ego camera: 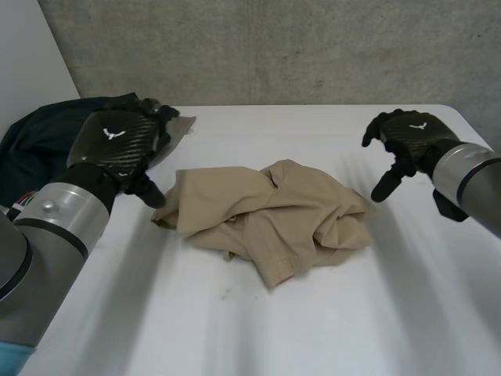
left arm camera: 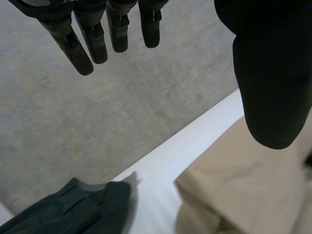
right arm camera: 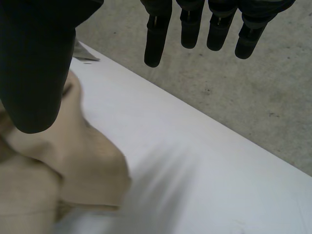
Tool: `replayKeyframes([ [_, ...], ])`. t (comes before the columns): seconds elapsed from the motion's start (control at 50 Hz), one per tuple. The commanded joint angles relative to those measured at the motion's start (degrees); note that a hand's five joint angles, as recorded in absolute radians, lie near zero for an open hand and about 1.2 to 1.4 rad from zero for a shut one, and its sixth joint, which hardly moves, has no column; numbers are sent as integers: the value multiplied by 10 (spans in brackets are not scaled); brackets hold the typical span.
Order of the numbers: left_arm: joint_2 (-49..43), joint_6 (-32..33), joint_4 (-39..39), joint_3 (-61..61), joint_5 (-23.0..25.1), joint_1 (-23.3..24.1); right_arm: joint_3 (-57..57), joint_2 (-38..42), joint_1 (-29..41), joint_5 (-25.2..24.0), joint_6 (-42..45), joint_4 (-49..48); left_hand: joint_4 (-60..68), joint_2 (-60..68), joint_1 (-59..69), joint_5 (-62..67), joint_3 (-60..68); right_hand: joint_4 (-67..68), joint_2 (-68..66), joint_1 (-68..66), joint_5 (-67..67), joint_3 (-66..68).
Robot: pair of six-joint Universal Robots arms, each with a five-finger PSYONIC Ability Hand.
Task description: Fold the laundry.
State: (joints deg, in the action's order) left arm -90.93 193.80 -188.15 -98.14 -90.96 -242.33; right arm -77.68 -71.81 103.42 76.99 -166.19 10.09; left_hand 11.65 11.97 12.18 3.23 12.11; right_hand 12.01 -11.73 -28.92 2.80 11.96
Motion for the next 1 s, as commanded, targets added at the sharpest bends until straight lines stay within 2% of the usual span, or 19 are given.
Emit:
replayKeyframes([
  [0.02,-18,-43,71,73,11,46,3,39,-65,-88,39,-34,-17,-20,-22,-32,-21,-20,17,189,-28,-20],
  [0.18,-138,-62,118,200,23,145,7,116,-101,-175,54,-80,-17,-20,-22,-32,-21,-20,17,189,-28,-20],
  [0.3,-281,-53,123,314,-8,213,18,177,-100,-210,5,-91,-17,-20,-22,-32,-21,-20,17,189,-28,-20],
  [0.44,-432,-12,157,433,-76,252,18,210,-89,-205,-57,-130,-10,-13,-15,-25,-14,-20,17,189,-28,-20],
  [0.48,-454,3,166,453,-91,258,17,222,-87,-193,-79,-159,44,41,39,28,40,-20,17,189,-28,-20],
  [0.5,-463,10,169,460,-97,260,17,226,-86,-190,-87,-165,83,80,77,67,78,15,-18,154,7,15],
  [0.52,-472,20,170,472,-105,262,14,232,-83,-189,-105,-179,165,162,159,149,160,105,-108,64,97,106],
  [0.58,-471,32,169,480,-116,263,10,242,-79,-194,-130,-190,291,288,286,275,287,235,-238,-66,227,236],
  [0.6,-461,32,166,480,-118,261,8,243,-72,-203,-142,-192,412,408,406,396,407,385,-388,-216,378,386],
  [0.66,-438,26,155,473,-116,259,7,241,-67,-221,-151,-194,586,582,580,570,581,679,-682,-510,671,679],
  [0.68,-417,21,148,465,-114,256,10,234,-68,-232,-155,-191,664,661,659,649,660,680,-683,-511,672,680],
  [0.7,-405,18,147,460,-113,255,10,229,-69,-235,-157,-191,683,680,678,667,679,680,-683,-511,672,680],
  [0.82,-304,-13,144,430,-100,240,17,152,-78,-224,-157,-170,683,680,678,668,679,680,-683,-511,672,680],
  [0.92,-187,-51,159,419,-59,211,43,2,-88,-206,-150,-129,683,680,678,668,679,680,-683,-511,672,680],
  [1.0,-116,-79,177,427,-16,182,89,-82,-85,-200,-170,-109,683,680,678,668,679,680,-683,-511,672,680],
])
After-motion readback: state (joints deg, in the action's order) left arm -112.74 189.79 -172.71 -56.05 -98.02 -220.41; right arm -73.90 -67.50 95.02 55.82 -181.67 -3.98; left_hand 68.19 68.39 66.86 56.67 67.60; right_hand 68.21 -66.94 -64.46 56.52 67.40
